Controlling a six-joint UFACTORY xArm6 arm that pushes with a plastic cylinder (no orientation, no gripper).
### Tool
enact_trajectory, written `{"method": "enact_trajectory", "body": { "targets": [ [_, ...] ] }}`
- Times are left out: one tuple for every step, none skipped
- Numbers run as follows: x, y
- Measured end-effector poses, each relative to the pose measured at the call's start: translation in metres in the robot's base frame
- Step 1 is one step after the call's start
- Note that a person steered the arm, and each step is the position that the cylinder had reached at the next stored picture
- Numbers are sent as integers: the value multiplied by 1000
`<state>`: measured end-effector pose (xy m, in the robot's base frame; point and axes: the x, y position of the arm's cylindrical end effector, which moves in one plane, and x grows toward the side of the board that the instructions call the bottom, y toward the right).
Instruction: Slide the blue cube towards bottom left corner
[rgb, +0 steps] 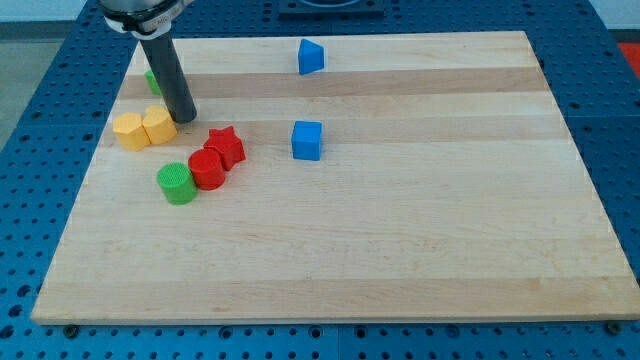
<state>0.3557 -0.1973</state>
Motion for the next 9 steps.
{"method": "enact_trajectory", "body": {
  "targets": [
    [0, 0],
    [0, 17],
    [-1, 61],
    [-2, 125],
    [4, 148],
    [27, 151],
    [46, 151],
    [64, 153],
    [76, 199]
  ]
}}
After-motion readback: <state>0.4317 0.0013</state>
